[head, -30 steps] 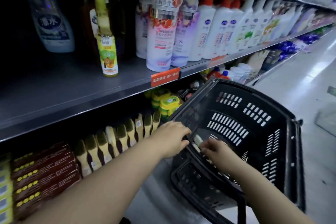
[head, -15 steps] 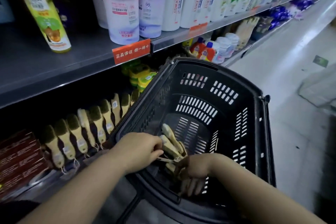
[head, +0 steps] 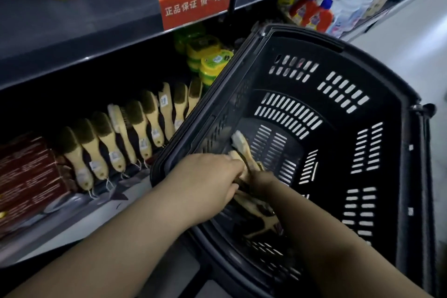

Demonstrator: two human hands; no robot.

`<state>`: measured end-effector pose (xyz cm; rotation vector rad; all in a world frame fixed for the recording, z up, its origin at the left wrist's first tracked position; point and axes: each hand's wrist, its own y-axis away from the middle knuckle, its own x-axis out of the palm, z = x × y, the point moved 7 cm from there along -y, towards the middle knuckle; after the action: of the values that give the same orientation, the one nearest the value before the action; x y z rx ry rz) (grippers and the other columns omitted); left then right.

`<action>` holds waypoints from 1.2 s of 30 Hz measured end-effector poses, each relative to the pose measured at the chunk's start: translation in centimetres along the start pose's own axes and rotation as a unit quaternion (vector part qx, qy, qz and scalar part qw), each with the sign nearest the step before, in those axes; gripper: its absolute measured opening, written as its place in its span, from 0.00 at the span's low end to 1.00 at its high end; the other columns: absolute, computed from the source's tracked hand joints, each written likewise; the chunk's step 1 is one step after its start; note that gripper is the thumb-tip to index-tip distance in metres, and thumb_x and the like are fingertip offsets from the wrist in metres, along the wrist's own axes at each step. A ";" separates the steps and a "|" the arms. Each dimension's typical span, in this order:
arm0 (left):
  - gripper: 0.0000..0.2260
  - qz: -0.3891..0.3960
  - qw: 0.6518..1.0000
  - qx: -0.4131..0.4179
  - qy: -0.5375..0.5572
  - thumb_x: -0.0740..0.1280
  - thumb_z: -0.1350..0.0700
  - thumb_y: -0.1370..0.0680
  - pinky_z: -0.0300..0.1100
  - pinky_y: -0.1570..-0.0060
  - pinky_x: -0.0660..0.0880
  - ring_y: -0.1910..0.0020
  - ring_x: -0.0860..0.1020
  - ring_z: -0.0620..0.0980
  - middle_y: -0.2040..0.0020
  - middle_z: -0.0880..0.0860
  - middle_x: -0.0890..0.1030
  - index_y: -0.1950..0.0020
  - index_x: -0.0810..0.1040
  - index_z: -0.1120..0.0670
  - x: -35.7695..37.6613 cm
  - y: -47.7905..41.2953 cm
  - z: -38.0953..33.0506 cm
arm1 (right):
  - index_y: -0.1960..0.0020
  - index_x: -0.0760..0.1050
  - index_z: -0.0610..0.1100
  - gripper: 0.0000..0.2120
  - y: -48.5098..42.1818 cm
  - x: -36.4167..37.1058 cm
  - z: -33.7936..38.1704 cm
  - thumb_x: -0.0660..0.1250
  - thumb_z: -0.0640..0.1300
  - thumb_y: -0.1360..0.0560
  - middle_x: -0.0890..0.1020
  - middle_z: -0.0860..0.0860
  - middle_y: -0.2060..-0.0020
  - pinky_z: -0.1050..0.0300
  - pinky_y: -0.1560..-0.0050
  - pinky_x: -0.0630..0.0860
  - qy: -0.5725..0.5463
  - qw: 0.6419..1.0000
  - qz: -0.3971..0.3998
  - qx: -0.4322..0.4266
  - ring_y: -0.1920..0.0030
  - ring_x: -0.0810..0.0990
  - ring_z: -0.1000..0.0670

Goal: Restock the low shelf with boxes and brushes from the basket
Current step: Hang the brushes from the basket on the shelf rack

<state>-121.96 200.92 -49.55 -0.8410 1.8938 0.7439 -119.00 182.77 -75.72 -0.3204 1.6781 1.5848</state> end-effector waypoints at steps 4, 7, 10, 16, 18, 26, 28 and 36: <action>0.12 0.009 1.000 -0.001 -0.020 0.59 0.48 0.21 0.44 0.52 0.71 0.46 0.76 0.48 0.44 0.45 0.77 0.39 0.72 0.47 0.4 -0.2 -0.1 | 0.23 0.40 0.47 0.38 0.6 0.4 0.5 0.60 0.53 0.23 0.66 0.36 0.31 0.49 0.36 0.68 0.122 0.988 0.057 -0.081 0.34 0.70 0.38; 0.11 0.029 0.999 -0.020 -0.023 0.58 0.49 0.21 0.45 0.53 0.73 0.49 0.76 0.49 0.46 0.46 0.77 0.40 0.72 0.48 0.7 -0.6 -0.2 | 0.27 0.62 0.42 0.26 2.7 -1.8 1.5 0.60 0.52 0.22 0.75 0.41 0.39 0.55 0.42 0.70 0.114 0.983 0.072 -0.127 0.41 0.75 0.43; 0.14 0.025 0.986 -0.110 0.125 0.57 0.53 0.20 0.48 0.48 0.74 0.47 0.76 0.50 0.45 0.49 0.79 0.35 0.70 0.52 0.9 -1.5 0.3 | 0.43 0.76 0.44 0.14 5.8 -6.2 3.0 0.59 0.51 0.21 0.80 0.45 0.48 0.56 0.48 0.70 0.037 0.985 0.051 -0.159 0.49 0.77 0.46; 0.11 0.049 0.810 -0.290 0.507 0.58 0.50 0.19 0.50 0.40 0.73 0.46 0.77 0.53 0.48 0.54 0.78 0.46 0.73 0.56 2.8 -1.1 0.4 | 0.58 0.71 0.44 0.06 15.2 -10.5 4.5 0.65 0.42 0.23 0.79 0.47 0.65 0.59 0.66 0.78 -0.440 0.868 0.149 -0.177 0.66 0.79 0.51; 0.08 0.090 0.753 -0.271 0.592 0.59 0.50 0.19 0.49 0.43 0.74 0.51 0.79 0.49 0.52 0.52 0.80 0.52 0.73 0.52 3.4 -0.9 -1.2 | 0.57 0.70 0.43 0.05 17.4 -10.7 5.2 0.63 0.40 0.23 0.81 0.46 0.66 0.59 0.65 0.79 -0.500 0.827 0.165 -0.199 0.66 0.80 0.49; 0.19 0.003 0.759 -0.230 0.609 0.66 0.68 0.25 0.47 0.52 0.78 0.52 0.81 0.52 0.47 0.58 0.81 0.37 0.70 0.55 3.0 -1.4 -0.8 | 0.57 0.80 0.44 0.13 15.0 -11.5 4.5 0.60 0.47 0.20 0.81 0.49 0.62 0.58 0.55 0.76 -0.508 0.829 0.122 -0.198 0.63 0.79 0.53; 0.15 -0.009 0.752 -0.228 0.618 0.65 0.66 0.24 0.41 0.63 0.79 0.60 0.81 0.48 0.52 0.57 0.83 0.40 0.70 0.53 2.9 -1.5 -0.6 | 0.51 0.78 0.43 0.11 11.9 -9.4 2.5 0.60 0.47 0.20 0.81 0.46 0.57 0.55 0.54 0.75 -0.346 0.919 0.105 -0.158 0.59 0.79 0.49; 0.07 -0.035 0.743 -0.217 0.632 0.55 0.56 0.18 0.39 0.67 0.79 0.75 0.76 0.41 0.75 0.44 0.78 0.44 0.72 0.52 2.6 -1.7 -0.2 | 0.23 0.51 0.41 0.32 6.3 1.8 -5.1 0.62 0.47 0.21 0.57 0.42 0.25 0.50 0.27 0.58 0.172 0.976 0.131 -0.033 0.27 0.61 0.42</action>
<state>-121.67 199.13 -52.08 -2.0752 2.8433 0.5810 -126.21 179.81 -72.86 -0.4425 2.0002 1.8646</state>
